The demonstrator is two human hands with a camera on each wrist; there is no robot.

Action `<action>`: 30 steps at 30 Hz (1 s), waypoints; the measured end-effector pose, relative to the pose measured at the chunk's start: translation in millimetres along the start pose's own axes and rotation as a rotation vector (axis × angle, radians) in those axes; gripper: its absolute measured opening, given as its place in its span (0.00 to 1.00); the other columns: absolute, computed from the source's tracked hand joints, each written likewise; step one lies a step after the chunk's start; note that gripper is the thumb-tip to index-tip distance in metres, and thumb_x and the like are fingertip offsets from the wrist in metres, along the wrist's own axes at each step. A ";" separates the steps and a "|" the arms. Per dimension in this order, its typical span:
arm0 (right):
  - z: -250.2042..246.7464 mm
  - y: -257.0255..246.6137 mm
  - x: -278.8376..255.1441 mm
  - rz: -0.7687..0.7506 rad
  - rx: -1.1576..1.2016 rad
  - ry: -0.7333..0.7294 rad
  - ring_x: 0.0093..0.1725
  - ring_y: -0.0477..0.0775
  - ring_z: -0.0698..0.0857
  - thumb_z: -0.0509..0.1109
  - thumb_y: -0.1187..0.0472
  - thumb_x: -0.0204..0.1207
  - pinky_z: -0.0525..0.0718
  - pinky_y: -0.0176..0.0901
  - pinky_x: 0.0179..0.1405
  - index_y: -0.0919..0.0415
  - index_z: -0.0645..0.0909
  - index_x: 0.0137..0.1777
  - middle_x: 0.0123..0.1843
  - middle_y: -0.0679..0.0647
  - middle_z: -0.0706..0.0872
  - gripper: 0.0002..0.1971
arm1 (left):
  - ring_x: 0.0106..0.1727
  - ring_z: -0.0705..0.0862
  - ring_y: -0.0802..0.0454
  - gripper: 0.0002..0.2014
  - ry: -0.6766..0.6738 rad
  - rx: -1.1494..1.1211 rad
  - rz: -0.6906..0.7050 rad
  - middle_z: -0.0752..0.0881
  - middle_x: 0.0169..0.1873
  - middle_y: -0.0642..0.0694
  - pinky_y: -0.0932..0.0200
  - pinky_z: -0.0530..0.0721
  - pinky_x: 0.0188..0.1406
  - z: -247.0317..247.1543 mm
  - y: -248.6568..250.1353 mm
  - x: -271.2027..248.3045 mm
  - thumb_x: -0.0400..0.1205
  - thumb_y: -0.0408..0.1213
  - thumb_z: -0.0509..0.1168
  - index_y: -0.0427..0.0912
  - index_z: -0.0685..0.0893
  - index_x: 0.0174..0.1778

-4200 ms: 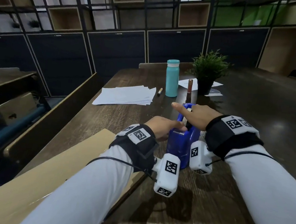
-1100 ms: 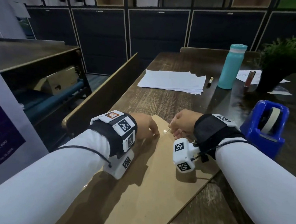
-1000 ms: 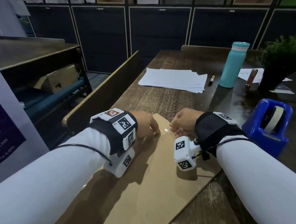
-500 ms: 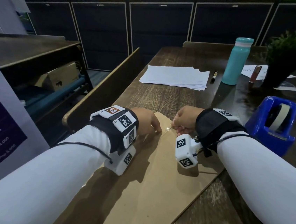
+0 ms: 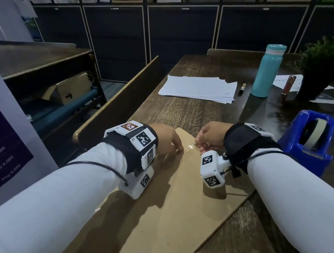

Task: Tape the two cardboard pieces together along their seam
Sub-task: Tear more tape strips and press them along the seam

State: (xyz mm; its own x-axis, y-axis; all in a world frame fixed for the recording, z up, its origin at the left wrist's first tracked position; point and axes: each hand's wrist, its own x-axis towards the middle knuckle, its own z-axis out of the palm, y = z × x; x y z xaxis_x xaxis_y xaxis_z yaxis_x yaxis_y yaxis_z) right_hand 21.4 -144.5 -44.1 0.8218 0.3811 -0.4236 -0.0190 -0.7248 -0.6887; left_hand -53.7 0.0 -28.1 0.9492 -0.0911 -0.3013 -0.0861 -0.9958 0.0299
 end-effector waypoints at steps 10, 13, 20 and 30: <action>-5.0 2.5 1.2 -0.037 0.113 -0.072 0.35 0.57 0.75 0.60 0.65 0.84 0.74 0.53 0.45 0.65 0.75 0.39 0.33 0.57 0.82 0.11 | 0.65 0.81 0.50 0.22 -0.002 0.009 0.020 0.82 0.67 0.54 0.57 0.80 0.61 -1.6 1.7 -1.6 0.82 0.30 0.57 0.58 0.84 0.66; -9.9 3.2 -2.6 -0.054 0.137 -0.079 0.42 0.60 0.74 0.62 0.65 0.83 0.72 0.55 0.47 0.64 0.76 0.40 0.34 0.57 0.84 0.09 | 0.65 0.81 0.50 0.22 0.000 0.015 0.013 0.82 0.67 0.54 0.57 0.80 0.61 -1.8 3.1 -2.0 0.82 0.31 0.57 0.59 0.84 0.66; -3.2 0.5 -0.7 -0.045 -0.052 -0.034 0.41 0.60 0.79 0.64 0.66 0.82 0.81 0.55 0.45 0.63 0.78 0.39 0.43 0.64 0.84 0.09 | 0.65 0.80 0.52 0.24 0.002 0.035 0.038 0.82 0.67 0.57 0.61 0.76 0.55 -6.7 7.0 -6.4 0.82 0.30 0.57 0.57 0.81 0.70; 2.9 -1.9 3.3 -0.015 -0.106 -0.014 0.42 0.59 0.79 0.63 0.66 0.83 0.78 0.47 0.39 0.66 0.77 0.38 0.36 0.58 0.81 0.11 | 0.61 0.82 0.56 0.25 0.019 -0.026 0.022 0.83 0.64 0.61 0.62 0.79 0.55 -3.3 1.9 -3.1 0.79 0.29 0.58 0.58 0.79 0.68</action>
State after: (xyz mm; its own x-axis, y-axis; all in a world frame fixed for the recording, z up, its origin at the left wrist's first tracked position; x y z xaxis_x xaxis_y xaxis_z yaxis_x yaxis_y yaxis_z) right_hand 22.5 -140.3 -45.8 0.8137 0.3994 -0.4223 0.0539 -0.7752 -0.6294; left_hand -55.9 -1.6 -23.9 0.9526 -0.1123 -0.2826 -0.0991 -0.9932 0.0608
